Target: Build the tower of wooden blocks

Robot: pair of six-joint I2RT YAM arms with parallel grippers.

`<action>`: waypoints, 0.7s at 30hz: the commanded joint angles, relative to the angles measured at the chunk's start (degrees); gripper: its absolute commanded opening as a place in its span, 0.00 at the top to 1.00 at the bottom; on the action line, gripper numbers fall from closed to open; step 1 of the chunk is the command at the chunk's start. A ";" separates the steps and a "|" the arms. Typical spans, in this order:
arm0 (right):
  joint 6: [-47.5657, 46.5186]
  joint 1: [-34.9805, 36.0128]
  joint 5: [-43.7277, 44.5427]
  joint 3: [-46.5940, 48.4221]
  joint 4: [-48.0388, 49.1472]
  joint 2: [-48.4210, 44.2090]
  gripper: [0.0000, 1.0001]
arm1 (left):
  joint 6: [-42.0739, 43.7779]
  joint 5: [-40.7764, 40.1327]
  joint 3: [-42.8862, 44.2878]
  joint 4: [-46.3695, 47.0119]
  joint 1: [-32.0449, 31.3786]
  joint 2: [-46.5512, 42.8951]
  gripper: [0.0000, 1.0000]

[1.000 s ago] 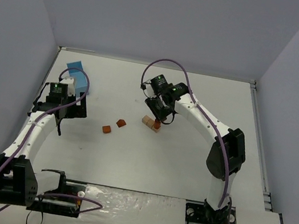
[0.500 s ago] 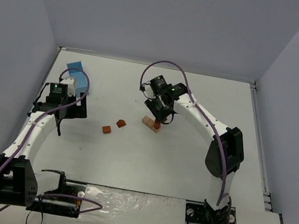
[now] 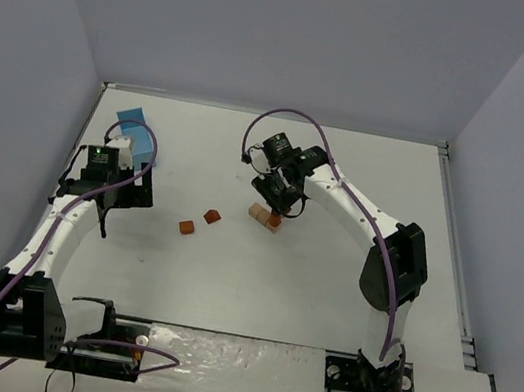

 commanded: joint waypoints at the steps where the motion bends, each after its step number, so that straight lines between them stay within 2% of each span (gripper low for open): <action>1: -1.44 0.29 -0.96 -0.52 -0.49 -1.82 1.00 | -0.30 0.67 2.06 2.65 0.16 -0.10 0.10; 21: -1.97 0.31 -0.65 -1.72 0.07 -2.30 1.00 | -0.21 0.93 2.03 2.65 0.12 -0.38 0.10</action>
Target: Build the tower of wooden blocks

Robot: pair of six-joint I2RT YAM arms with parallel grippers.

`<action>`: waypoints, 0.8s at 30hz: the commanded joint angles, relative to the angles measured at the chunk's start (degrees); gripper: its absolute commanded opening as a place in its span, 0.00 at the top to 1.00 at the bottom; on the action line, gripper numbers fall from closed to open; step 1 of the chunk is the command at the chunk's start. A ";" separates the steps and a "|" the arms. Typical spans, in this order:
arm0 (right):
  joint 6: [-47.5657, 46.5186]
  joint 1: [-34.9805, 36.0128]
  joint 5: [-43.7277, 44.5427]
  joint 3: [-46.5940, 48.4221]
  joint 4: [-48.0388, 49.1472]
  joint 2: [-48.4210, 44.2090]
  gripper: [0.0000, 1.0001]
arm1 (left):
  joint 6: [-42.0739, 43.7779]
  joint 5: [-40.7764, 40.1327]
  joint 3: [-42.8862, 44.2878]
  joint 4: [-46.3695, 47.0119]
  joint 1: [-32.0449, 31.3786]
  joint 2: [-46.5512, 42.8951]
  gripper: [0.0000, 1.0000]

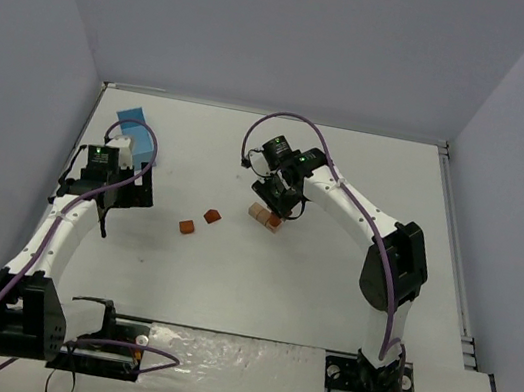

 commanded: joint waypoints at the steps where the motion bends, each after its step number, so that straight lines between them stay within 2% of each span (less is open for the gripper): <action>1: -0.70 0.31 -0.22 -0.15 0.09 -2.34 1.00 | -0.21 0.89 1.99 2.65 0.08 -0.38 0.10; 24: -0.99 0.44 -0.24 -0.27 0.54 -2.08 1.00 | -0.12 1.15 1.98 2.65 0.16 -0.47 0.10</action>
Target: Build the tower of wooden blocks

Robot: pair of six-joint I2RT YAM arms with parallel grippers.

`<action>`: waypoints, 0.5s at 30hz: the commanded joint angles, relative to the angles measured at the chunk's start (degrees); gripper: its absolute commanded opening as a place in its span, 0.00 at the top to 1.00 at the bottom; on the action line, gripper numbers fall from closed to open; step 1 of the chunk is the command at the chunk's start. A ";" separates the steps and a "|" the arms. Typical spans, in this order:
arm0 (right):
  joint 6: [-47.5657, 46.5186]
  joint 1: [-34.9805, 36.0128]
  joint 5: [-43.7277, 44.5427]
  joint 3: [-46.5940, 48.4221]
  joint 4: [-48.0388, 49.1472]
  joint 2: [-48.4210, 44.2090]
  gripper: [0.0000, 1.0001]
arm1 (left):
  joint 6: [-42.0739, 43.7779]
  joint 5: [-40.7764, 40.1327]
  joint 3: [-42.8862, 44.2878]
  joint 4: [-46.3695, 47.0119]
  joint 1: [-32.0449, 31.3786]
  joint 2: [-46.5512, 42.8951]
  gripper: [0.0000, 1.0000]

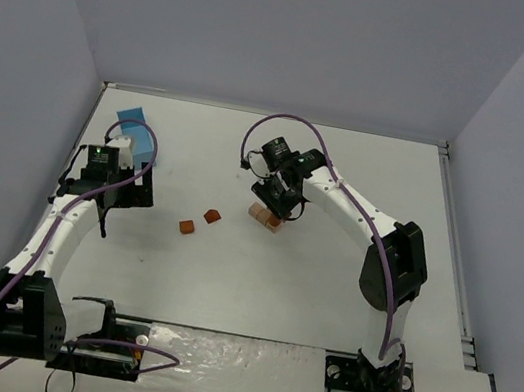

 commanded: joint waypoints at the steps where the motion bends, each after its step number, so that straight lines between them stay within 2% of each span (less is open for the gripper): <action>1: -0.76 0.18 -0.09 0.32 0.24 -2.08 1.00 | -0.07 0.76 1.98 2.65 0.16 -0.43 0.10; 8: -0.76 0.18 -0.29 0.07 0.24 -2.08 0.99 | -0.03 0.84 1.98 2.65 0.16 -0.38 0.10; 15: -0.76 0.18 -0.27 -0.25 0.24 -2.17 0.92 | -0.03 0.93 1.96 2.65 0.16 -0.47 0.10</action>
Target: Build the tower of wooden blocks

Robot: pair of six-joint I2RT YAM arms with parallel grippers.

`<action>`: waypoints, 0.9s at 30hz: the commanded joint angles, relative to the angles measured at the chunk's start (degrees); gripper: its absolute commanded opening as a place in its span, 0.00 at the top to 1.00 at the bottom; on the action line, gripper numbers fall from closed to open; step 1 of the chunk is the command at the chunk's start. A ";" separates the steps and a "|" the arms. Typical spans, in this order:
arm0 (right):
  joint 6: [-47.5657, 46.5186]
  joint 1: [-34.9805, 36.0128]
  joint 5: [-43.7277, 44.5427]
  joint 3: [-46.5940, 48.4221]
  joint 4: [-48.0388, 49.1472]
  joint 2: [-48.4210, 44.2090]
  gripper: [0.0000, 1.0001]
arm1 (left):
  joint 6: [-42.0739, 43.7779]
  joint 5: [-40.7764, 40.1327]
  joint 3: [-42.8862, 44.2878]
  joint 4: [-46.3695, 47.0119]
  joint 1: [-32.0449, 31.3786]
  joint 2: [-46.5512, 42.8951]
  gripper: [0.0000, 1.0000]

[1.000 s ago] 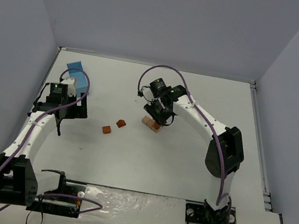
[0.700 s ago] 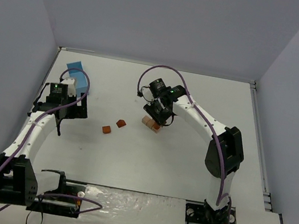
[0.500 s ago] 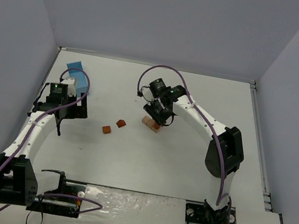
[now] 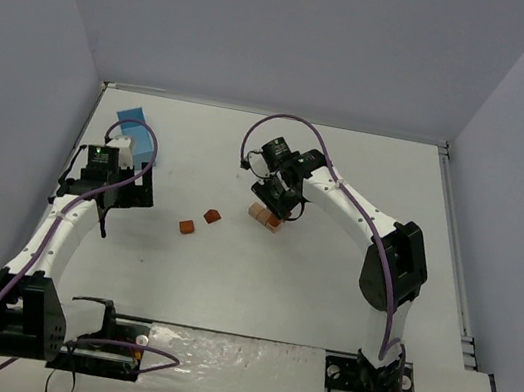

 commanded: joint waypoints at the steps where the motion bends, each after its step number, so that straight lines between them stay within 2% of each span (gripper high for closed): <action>1: -0.76 0.18 -0.28 -0.14 0.06 -2.17 0.91 | -0.03 0.91 1.91 2.65 0.16 -0.47 0.10; 13: -0.76 0.34 -0.31 -0.32 0.05 -1.94 0.75 | -0.03 1.09 1.80 2.65 0.16 -0.49 0.10; 27: -0.72 0.27 0.04 -0.32 0.06 -1.91 0.62 | -0.03 1.17 1.89 2.65 0.16 -0.63 0.10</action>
